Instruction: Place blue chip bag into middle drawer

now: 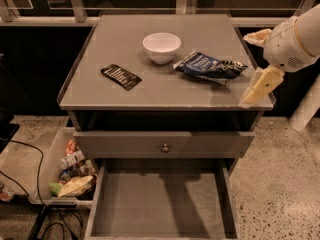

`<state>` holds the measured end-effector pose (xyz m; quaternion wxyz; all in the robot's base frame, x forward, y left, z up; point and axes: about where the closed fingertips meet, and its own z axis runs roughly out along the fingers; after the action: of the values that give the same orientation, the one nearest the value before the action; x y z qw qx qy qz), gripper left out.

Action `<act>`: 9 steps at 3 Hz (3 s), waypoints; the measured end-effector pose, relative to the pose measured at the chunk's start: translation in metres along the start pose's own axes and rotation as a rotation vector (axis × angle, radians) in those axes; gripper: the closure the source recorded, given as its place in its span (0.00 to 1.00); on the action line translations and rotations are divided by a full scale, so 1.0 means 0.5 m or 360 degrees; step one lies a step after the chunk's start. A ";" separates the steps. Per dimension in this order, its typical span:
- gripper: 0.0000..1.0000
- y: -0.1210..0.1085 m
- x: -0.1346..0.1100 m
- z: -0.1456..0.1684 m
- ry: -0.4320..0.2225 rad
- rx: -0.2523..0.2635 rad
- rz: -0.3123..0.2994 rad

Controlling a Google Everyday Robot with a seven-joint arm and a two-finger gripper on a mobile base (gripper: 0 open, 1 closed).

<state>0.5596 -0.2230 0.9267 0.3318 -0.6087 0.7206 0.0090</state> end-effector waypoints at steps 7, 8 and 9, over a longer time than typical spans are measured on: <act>0.00 -0.152 0.054 0.238 -0.0072 -0.0038 0.0252; 0.18 -0.152 0.054 0.238 -0.0072 -0.0038 0.0252; 0.41 -0.152 0.054 0.238 -0.0072 -0.0038 0.0252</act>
Offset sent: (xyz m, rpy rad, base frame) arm 0.0678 -0.0018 -0.0205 0.1951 0.0203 -0.0347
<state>0.6815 -0.2164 0.8504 0.3389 -0.5533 0.7588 0.0576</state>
